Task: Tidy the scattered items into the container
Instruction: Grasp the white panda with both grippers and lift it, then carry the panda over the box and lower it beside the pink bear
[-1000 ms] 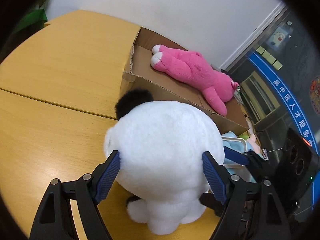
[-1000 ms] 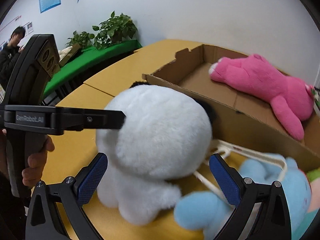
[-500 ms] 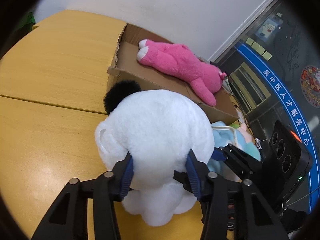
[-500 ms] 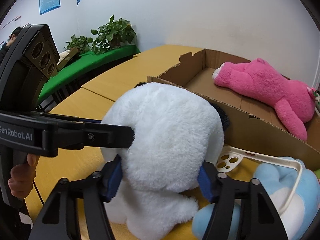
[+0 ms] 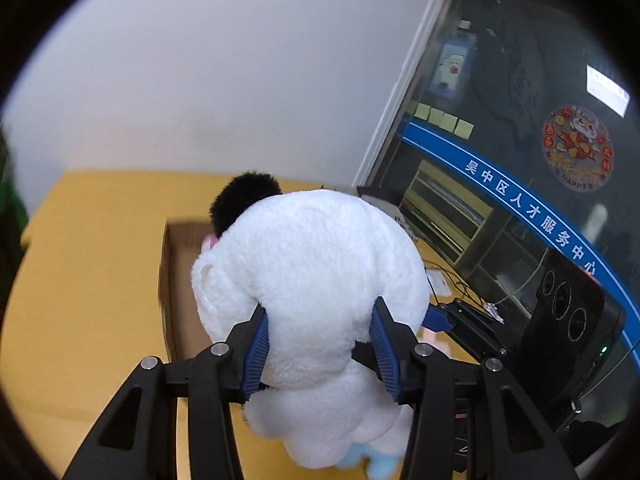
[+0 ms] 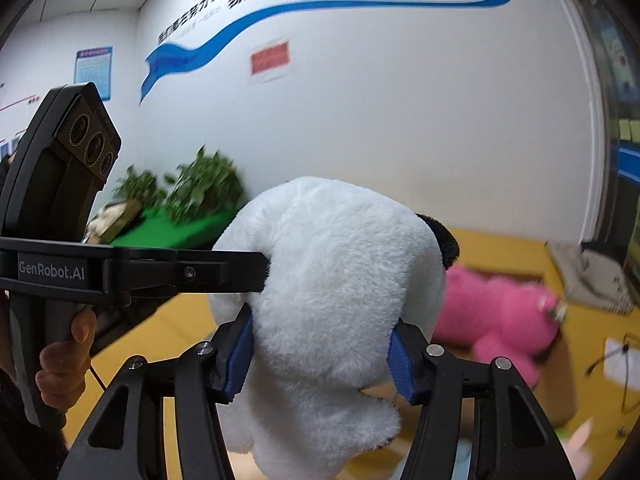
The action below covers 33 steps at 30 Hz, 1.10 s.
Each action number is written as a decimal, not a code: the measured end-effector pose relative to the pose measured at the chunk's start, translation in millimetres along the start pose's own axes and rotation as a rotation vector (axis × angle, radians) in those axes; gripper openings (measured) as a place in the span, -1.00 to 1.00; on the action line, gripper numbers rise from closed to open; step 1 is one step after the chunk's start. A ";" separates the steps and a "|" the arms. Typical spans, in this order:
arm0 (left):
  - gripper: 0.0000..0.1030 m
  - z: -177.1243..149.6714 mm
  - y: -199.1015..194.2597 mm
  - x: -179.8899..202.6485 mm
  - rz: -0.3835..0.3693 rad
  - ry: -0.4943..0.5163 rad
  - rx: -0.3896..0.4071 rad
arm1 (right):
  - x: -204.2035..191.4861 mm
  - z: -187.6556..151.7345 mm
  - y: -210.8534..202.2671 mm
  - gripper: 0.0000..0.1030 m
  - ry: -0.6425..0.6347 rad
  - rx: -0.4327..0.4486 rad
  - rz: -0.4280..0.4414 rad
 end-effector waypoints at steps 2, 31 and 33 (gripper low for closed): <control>-0.11 20.4 19.9 -10.4 0.000 0.002 -0.013 | 14.1 17.7 15.1 0.22 0.010 0.007 -0.017; 0.04 -81.6 162.7 -160.7 0.214 -0.236 -0.318 | 63.0 -127.4 207.1 0.36 0.260 -0.409 -0.011; 0.05 -77.8 150.0 -155.8 0.227 -0.233 -0.294 | 64.3 -126.6 201.7 0.68 0.268 -0.424 0.000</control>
Point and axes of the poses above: each gripper's, at about its wrist camera, not at the fingertips, and y roughly the way its jaws point, x to its right, z to its top, the point moved 9 cm from there along y, roughly the way its jaws point, and after that the axes turned 3 degrees about x, right-handed, at the moved point
